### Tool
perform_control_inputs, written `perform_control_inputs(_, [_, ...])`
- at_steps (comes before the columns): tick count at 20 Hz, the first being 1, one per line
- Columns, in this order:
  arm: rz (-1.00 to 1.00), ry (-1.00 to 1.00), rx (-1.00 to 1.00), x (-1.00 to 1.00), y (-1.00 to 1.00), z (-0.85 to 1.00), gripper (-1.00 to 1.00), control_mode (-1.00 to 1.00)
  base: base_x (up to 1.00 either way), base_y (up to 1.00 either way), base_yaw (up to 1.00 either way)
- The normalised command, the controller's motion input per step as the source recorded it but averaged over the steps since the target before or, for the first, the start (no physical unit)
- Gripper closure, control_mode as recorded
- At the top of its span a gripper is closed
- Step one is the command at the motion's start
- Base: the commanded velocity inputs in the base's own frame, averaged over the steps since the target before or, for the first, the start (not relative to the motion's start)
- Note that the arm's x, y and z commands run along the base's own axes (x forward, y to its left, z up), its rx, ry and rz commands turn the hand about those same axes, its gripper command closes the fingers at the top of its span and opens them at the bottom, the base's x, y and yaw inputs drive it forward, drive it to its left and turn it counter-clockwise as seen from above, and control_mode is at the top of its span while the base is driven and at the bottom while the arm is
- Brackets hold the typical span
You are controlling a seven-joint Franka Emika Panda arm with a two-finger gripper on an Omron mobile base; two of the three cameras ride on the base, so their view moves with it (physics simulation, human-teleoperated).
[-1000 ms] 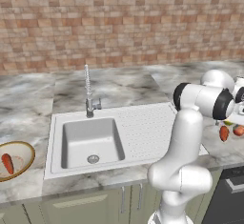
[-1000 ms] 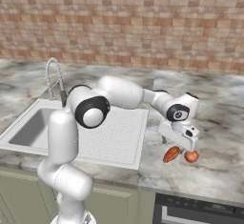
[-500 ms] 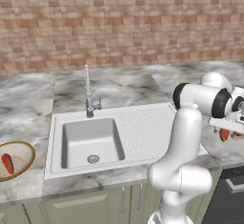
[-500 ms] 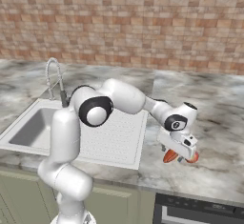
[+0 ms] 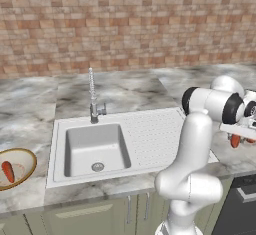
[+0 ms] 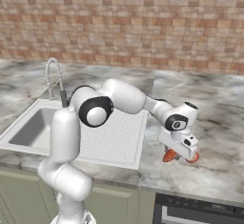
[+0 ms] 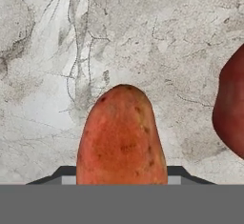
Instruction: There is a mixed pile of frozen fruits and vegetables on the counter. Locate all the frozen vegetables and place the items in a bowl on the counter. Take all the frozen fruits and defrost them in a running sink.
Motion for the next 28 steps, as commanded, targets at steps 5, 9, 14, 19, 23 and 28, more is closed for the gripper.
perform_control_inputs(5, [-0.13,-0.05,0.02,-0.68,0.24,0.47,1.00,-1.00,0.00,0.00,0.00])
perform_control_inputs(9, [0.03,-0.19,-0.09,-0.91,0.75,0.96,1.00,-1.00,0.00,0.00,0.00])
perform_control_inputs(14, [0.12,-0.08,-0.21,-0.66,0.93,1.00,1.00,-1.00,0.00,0.00,0.00])
perform_control_inputs(19, [0.07,0.00,-0.14,-0.22,0.99,0.84,1.00,-1.00,0.00,0.00,0.00])
perform_control_inputs(23, [-0.10,0.00,0.00,-0.01,0.64,0.13,1.00,-1.00,0.00,0.00,0.00])
perform_control_inputs(28, [0.02,0.07,0.11,-0.16,0.81,0.02,1.00,-1.00,0.00,0.00,0.00])
